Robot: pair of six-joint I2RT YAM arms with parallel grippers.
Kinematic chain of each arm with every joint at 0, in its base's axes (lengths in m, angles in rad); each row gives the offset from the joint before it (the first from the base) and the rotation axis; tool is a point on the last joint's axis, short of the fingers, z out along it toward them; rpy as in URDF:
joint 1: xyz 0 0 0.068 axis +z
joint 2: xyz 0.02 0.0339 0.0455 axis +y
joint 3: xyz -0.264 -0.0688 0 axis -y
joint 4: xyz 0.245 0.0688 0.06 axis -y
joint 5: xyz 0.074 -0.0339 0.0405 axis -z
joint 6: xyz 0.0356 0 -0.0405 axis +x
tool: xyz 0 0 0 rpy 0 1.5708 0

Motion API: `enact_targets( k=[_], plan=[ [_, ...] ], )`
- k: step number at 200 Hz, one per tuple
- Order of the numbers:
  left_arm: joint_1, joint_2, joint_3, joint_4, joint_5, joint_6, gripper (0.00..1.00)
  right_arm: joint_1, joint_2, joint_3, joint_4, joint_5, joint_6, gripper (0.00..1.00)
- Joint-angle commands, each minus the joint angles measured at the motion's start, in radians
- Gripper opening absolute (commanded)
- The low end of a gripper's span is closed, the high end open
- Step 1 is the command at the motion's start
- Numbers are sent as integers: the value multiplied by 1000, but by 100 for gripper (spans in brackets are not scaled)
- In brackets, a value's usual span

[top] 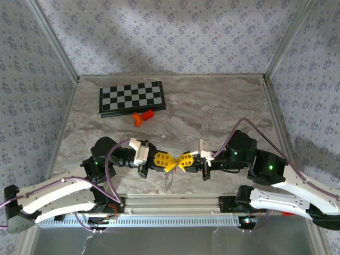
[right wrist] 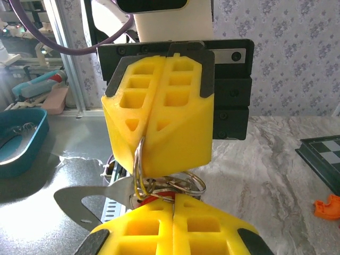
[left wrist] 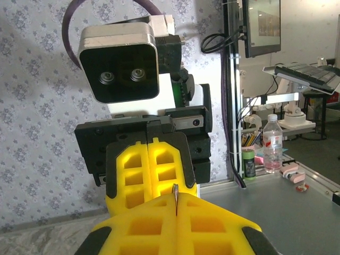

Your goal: Put the keys on the keyring

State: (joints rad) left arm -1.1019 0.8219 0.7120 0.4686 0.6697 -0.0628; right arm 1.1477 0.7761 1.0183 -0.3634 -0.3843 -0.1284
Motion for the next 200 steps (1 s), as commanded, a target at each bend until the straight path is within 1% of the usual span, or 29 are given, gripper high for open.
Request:
enact_targets(
  k=[1,29,96,123,172,200],
  plan=[
    [-8,-3,9,87,28,-19,0,-5,19,34,-10,-31,-19,0],
    [-9,-2,7,92,29,-17,0,-5,37,39,-14,-39,-22,0],
    [-9,-13,-1,108,33,-25,0,1,24,22,3,-43,-11,0],
    [-9,-12,-1,122,48,-33,0,1,26,22,4,-45,-11,0],
    [-9,8,2,162,88,-58,0,4,46,26,3,-95,-23,0],
    [-9,19,4,180,103,-72,0,3,44,23,10,-97,-28,0]
  ],
)
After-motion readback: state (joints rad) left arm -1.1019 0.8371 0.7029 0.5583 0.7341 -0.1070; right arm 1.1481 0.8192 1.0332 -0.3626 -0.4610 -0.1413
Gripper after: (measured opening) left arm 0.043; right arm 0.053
